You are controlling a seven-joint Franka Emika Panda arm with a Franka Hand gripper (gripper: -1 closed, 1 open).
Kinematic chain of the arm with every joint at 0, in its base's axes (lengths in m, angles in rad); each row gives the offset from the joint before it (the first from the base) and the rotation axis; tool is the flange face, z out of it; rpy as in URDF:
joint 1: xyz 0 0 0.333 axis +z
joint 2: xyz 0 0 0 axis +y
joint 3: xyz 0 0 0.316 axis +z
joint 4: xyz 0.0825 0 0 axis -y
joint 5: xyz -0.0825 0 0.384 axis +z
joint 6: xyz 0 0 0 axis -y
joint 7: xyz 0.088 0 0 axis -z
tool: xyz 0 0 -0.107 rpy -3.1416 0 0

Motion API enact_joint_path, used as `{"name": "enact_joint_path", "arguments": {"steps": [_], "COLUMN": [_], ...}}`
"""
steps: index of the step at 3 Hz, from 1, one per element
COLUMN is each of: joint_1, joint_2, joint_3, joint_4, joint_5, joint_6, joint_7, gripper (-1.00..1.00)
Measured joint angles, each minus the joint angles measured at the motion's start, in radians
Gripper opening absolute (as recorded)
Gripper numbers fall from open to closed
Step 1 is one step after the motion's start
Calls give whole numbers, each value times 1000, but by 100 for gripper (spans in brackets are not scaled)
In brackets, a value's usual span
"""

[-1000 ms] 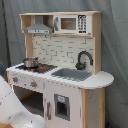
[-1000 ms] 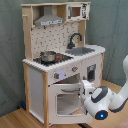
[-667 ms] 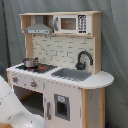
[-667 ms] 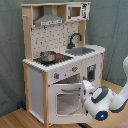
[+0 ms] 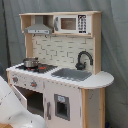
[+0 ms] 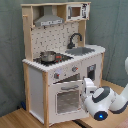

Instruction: Play with the kitchen

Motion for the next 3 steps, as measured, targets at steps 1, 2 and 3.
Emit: {"name": "enact_joint_path", "arguments": {"steps": [1, 2, 3], "joint_1": [20, 35, 40], "joint_2": [0, 3, 18], "joint_3": [0, -1, -2], "joint_4": [55, 102, 129], "joint_5": [-27, -61, -90], "joint_6": [-44, -85, -115], "joint_7": [-66, -156, -265], "gripper": [100, 100, 100]}}
